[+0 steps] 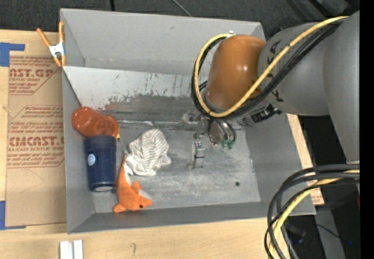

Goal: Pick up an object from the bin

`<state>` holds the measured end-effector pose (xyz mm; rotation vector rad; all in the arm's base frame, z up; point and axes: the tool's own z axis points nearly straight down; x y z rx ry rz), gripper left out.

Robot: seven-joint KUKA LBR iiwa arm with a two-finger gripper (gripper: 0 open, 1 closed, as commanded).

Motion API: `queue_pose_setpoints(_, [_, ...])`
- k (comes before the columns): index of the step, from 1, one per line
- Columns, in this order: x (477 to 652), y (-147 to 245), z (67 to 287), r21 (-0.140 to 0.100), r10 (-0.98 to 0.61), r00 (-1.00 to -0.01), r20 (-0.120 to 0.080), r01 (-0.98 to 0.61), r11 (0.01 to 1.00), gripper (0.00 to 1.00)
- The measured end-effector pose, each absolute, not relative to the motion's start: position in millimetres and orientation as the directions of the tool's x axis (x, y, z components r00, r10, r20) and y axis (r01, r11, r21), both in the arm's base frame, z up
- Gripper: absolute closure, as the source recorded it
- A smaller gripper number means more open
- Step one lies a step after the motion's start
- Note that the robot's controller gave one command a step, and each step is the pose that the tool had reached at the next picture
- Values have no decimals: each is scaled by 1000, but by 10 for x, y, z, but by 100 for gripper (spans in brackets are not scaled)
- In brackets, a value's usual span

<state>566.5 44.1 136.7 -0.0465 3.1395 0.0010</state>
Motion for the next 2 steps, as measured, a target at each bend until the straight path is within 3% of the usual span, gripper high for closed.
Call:
queue_pose_setpoints(1, [5505, 666, 986, -1, -85, -996, -7, -85, 996, 0])
queue_pose_setpoints(2, [5805, 1267, 701, 2, 0, -1000, -3, 0, 1000, 100])
